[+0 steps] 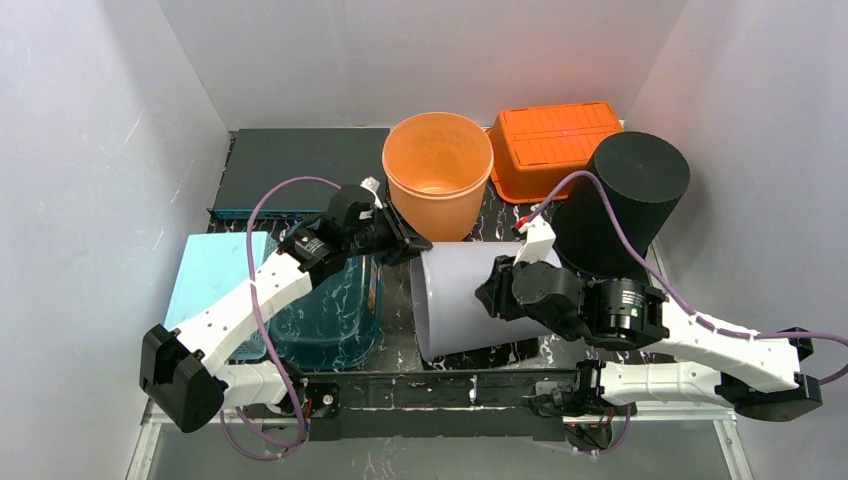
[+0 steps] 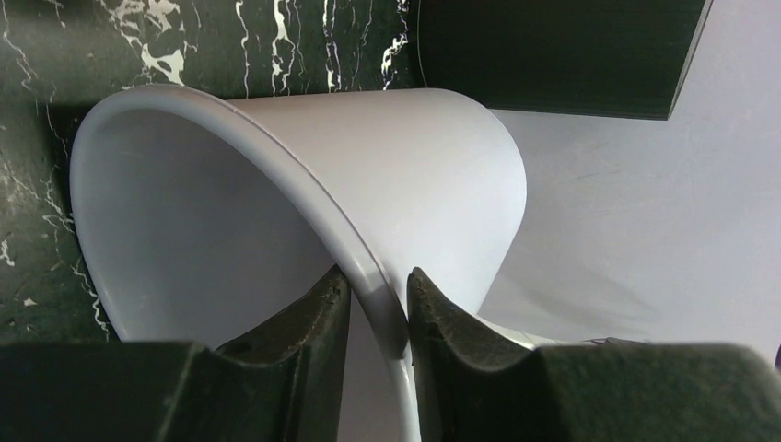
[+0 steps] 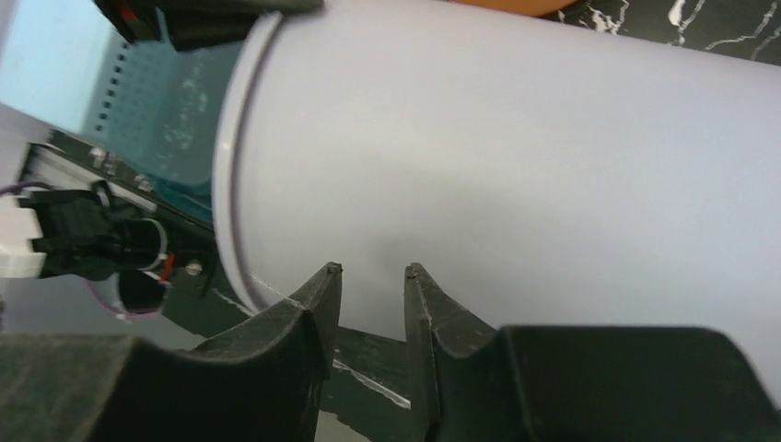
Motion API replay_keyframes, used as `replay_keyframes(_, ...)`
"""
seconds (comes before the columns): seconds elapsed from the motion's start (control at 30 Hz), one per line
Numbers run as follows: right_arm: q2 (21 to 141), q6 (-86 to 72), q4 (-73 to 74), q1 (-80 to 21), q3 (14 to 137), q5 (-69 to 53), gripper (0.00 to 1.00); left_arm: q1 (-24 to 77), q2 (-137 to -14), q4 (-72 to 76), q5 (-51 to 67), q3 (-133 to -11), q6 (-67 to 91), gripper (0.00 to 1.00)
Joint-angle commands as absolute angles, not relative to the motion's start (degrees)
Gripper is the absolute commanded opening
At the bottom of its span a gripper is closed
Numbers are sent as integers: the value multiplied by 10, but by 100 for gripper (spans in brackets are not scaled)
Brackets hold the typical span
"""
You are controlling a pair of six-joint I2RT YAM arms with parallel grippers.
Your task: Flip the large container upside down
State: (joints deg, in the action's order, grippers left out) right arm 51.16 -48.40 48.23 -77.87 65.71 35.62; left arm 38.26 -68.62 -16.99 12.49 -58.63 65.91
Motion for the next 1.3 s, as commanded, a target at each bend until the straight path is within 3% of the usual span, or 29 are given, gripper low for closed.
replay_keyframes(0.0,512,-458,498,-780,637,396,42,377,-707,-216,126,-631,588,26)
replay_keyframes(0.2,548,-408,520,-780,642,443,47,375,-717,-257,130,-652,551,30)
replay_keyframes(0.43,526,-367,492,-780,624,460,59,374,-712,-273,132,-646,539,38)
replay_keyframes(0.8,526,-419,489,-780,567,446,60,374,-699,-348,117,-694,489,59)
replay_keyframes(1.27,531,-452,479,-780,540,433,60,380,-668,-494,95,-789,428,63)
